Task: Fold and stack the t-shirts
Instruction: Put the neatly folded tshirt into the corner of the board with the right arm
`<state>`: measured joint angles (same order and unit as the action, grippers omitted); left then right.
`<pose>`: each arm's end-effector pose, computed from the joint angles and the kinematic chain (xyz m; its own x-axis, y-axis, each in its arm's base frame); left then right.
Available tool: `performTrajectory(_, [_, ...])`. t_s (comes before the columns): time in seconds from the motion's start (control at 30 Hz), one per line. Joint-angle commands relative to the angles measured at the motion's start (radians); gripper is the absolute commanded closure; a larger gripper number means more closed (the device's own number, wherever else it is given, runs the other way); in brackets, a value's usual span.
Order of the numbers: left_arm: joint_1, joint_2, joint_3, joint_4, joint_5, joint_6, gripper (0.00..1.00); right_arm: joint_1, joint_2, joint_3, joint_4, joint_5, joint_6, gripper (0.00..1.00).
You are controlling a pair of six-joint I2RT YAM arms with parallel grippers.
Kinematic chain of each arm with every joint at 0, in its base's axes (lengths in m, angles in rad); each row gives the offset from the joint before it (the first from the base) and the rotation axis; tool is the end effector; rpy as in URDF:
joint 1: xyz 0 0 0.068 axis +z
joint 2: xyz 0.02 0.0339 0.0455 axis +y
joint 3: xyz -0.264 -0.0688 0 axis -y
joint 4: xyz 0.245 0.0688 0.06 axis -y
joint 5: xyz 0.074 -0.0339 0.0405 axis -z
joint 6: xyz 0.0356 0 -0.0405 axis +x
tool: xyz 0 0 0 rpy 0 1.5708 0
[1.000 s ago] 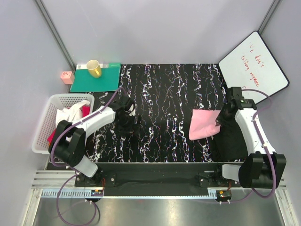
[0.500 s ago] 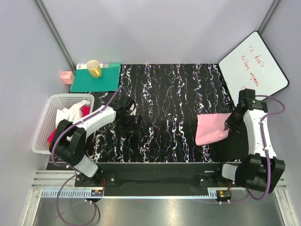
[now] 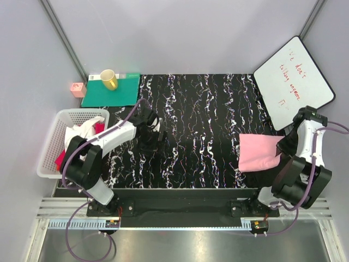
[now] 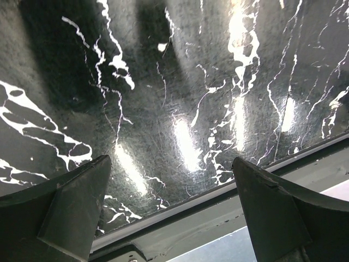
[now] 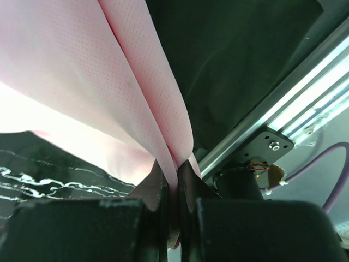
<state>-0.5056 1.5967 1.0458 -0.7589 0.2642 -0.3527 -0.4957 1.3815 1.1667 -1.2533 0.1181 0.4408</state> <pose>0.2536 -0.1510 0.1956 -0.9751 0.1587 -0.1550 0.2021 0.9236 -0.3259 0.2036 -0.1148 0.2704 -0.5853 0.7982 -0.1427 0.8101 0.5829 -0.0623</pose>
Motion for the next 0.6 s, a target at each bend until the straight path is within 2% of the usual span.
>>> performTrajectory(0.0, [-0.005,0.014,0.054,0.024,0.03,0.023,0.01,-0.009,0.039,0.034,-0.008,0.077,-0.011,1.0])
performTrajectory(0.23, [-0.005,0.029,0.076,0.026,0.04,0.026,0.01,-0.033,0.14,0.036,0.003,0.149,0.006,1.0])
performTrajectory(0.37, [-0.005,0.034,0.083,0.026,0.044,0.027,0.01,-0.105,0.201,0.025,0.037,0.157,-0.004,1.0])
performTrajectory(0.57, [-0.005,0.032,0.085,0.024,0.05,0.027,0.01,-0.118,0.304,0.054,0.068,0.207,-0.036,1.0])
